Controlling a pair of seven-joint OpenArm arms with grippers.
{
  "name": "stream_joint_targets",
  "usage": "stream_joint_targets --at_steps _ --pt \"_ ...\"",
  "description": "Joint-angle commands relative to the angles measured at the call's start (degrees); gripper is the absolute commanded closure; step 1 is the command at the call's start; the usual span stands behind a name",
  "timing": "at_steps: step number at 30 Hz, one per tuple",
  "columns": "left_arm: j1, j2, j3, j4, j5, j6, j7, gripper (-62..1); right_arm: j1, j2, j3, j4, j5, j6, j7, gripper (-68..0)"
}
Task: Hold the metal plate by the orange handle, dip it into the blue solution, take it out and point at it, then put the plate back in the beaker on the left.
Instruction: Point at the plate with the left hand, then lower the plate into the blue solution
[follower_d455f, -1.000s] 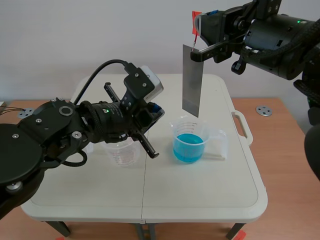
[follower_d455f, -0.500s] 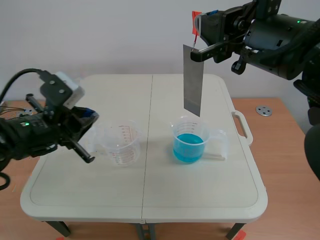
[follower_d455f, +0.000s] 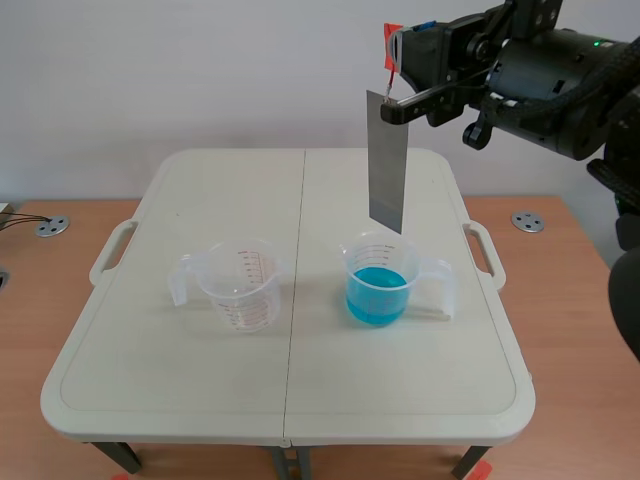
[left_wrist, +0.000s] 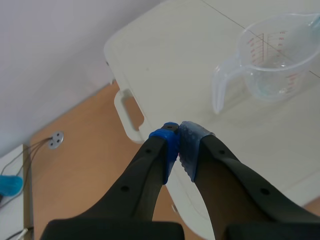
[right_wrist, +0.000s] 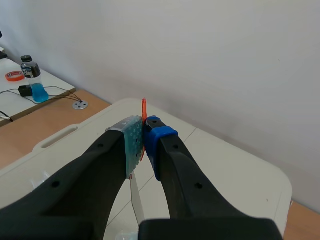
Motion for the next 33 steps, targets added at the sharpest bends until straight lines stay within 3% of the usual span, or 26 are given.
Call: stream_joint_targets --at_steps 1,7,13,20,33 --pt "2.5 0.5 -1.0 0.9 -1.4 0.0 -1.7 -1.2 0.7 0.2 0.0 1.6 1.1 0.4 0.1 -1.3" --pt "11.9 3.4 -6.6 1.1 -2.1 0.0 -4.2 -1.2 0.7 0.2 0.0 1.5 1.1 0.4 -0.6 -1.3" --pt "17.6 4.3 -8.3 1.0 -2.1 0.0 -4.5 -1.2 0.7 0.2 0.0 1.1 1.0 0.4 -1.7 -1.3" --pt "18.5 7.0 -8.3 0.9 -0.6 -0.6 -4.1 -1.2 0.6 0.2 0.0 -0.6 1.0 0.4 -3.0 -1.3" --pt "18.4 7.1 -8.3 0.9 -0.6 -2.6 -4.1 -1.2 0.7 0.2 0.0 -6.8 1.0 0.4 -2.4 -1.3"
